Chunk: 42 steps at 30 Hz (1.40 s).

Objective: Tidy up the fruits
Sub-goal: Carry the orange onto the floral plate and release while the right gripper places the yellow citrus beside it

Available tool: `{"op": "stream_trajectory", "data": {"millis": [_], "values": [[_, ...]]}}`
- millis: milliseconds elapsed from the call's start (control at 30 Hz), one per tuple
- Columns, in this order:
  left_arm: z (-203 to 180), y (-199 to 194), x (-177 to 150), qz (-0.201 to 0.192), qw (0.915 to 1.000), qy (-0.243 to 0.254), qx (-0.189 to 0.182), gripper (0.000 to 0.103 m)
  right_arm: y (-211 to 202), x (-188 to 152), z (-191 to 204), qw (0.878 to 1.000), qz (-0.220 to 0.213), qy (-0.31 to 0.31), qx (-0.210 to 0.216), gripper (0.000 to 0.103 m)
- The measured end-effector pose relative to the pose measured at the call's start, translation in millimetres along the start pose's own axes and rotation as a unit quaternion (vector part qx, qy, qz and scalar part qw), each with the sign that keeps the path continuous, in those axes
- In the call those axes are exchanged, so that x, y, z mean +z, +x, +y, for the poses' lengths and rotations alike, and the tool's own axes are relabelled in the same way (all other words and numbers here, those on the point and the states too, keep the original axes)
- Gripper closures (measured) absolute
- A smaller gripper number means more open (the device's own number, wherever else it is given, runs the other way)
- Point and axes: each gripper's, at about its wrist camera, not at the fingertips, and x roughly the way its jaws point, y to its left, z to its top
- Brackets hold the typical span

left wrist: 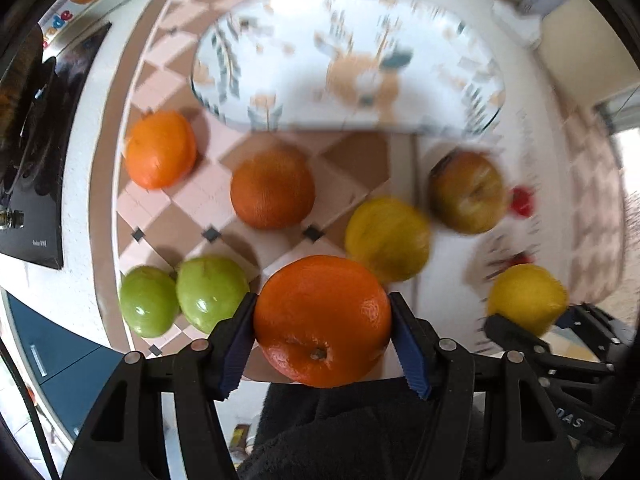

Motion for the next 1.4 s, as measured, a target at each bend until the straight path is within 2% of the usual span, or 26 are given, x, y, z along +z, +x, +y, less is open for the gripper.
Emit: {"op": "stream_trajectory", "data": {"millis": [100,233,367,500,633,733,933,1133,1200,1233,1267,1400], "values": [[7,-35,20,-0.025,0.9989,-0.016,-0.037,0.042,-30,25,6,0.999,-0.035,-0.011,0.014,0.038],[16,-64,82,-0.050,0.9948,-0.046,-0.075,0.042,-49,88,15,0.996,-0.082,-0.034,0.007,0.038],[21,-46,152,-0.037,0.9915,-0.084,-0.092,0.042,-27,145,20,0.995,-0.085,-0.049,-0.010,0.038],[33,2,200,0.021,0.9835,-0.123,-0.131,0.042,4,181,26,0.996,-0.067,-0.060,-0.014,0.038],[37,37,219,0.067,0.9738,-0.155,-0.152,0.042,27,202,26,0.997,-0.048,-0.058,-0.009,0.038],[34,50,224,0.085,0.9685,-0.166,-0.165,0.042,40,211,35,0.997,-0.043,-0.069,-0.019,0.038],[23,66,233,0.105,0.9704,-0.154,-0.154,0.042,51,215,40,0.995,-0.028,-0.084,-0.038,0.038],[22,71,237,0.120,0.9661,-0.168,-0.155,0.041,55,220,36,0.997,-0.018,-0.070,-0.025,0.037],[24,71,238,0.121,0.9658,-0.168,-0.156,0.041,56,223,32,0.998,-0.014,-0.063,-0.017,0.035],[25,72,238,0.122,0.9652,-0.169,-0.158,0.041,55,225,30,0.998,-0.014,-0.063,-0.015,0.029],[26,71,238,0.121,0.9642,-0.171,-0.163,0.039,54,225,30,0.998,-0.016,-0.063,-0.015,0.026],[32,63,239,0.106,0.9624,-0.175,-0.178,0.017,47,221,29,0.998,-0.014,-0.053,-0.007,0.025]]}}
